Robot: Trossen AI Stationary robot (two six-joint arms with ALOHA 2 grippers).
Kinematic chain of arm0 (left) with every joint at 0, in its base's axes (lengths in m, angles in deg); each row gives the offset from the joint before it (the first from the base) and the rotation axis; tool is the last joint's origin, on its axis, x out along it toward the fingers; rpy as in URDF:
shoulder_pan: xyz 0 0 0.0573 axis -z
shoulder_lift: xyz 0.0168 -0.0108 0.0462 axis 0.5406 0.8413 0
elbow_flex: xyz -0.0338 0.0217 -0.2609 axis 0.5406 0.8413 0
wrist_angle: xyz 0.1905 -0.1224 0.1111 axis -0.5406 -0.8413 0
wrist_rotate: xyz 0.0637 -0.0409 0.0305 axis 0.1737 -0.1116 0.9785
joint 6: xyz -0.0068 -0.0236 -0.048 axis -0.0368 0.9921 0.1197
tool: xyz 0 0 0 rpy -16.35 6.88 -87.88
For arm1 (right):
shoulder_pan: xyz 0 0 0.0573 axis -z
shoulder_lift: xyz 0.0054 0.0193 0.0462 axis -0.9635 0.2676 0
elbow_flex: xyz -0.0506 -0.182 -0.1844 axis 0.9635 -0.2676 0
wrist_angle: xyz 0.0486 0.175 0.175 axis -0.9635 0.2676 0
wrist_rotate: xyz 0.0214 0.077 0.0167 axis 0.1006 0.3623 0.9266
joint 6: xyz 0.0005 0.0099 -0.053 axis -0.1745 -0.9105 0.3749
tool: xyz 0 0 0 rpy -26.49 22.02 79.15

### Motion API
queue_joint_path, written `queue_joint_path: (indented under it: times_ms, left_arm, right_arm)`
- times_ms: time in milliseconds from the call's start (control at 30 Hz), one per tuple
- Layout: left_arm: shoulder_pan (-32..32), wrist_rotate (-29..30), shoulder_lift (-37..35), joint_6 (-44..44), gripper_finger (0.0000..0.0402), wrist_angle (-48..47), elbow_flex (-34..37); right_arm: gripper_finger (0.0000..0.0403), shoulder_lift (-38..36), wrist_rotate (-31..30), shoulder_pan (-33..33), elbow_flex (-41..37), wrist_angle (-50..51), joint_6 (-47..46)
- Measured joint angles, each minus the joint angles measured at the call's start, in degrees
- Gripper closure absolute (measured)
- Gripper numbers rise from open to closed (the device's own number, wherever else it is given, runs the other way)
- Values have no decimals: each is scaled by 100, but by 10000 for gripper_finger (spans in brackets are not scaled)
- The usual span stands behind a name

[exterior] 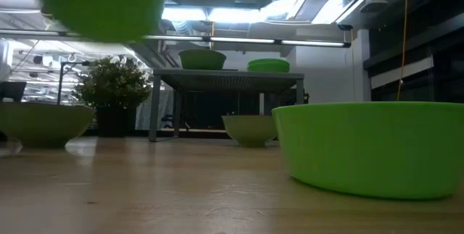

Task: Pick & Place Mini bowls
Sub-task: Stack the green bowl on the green bowl

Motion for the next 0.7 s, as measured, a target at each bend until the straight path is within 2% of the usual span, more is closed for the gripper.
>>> queue_joint_path:
  times_ms: [100,300,467,700]
  left_arm:
    - [-2,-224,-320,-273,399,471,-16]
    - [-11,-497,-583,-410,399,1318,-16]
    - [-40,-807,-536,-714,399,2049,-14]
    - [-153,-876,-524,-1145,399,2364,-14]
  right_arm:
    - [271,0,595,171,0,-572,873]
    - [271,0,1352,604,0,-1666,2283]
    - [271,25,2380,1161,0,-2191,2616]
    - [271,68,3735,1703,0,-2600,2627]
